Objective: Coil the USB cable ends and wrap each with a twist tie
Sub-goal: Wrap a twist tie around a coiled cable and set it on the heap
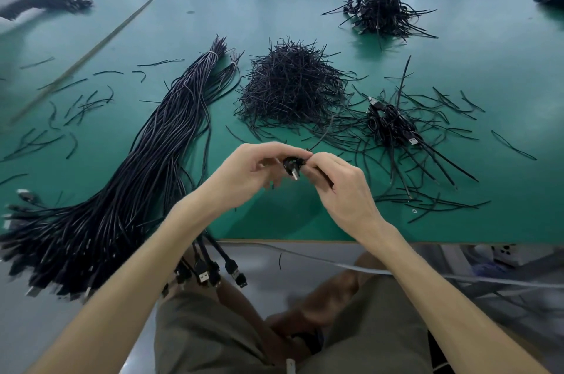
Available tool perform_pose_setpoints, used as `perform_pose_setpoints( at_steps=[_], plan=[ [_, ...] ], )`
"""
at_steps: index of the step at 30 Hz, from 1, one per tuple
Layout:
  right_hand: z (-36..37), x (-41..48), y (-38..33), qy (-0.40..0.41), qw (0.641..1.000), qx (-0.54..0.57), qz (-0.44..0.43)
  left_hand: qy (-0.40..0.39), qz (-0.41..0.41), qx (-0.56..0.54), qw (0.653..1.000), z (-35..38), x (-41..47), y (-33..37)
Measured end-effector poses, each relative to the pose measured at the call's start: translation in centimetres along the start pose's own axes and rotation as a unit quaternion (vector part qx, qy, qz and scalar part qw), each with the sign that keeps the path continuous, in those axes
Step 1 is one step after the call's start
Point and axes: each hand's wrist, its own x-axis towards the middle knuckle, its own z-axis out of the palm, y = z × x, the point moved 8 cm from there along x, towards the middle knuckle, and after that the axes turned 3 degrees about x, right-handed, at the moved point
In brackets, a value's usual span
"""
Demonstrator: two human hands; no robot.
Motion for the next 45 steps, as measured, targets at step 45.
perform_pose_setpoints(
  at_steps=[45],
  plan=[
    [-0.3,-0.2,1.1,0.021,0.998,0.026,0.055,-0.080,-0.064,0.054,0.993,1.1,1.6,0.4]
  ],
)
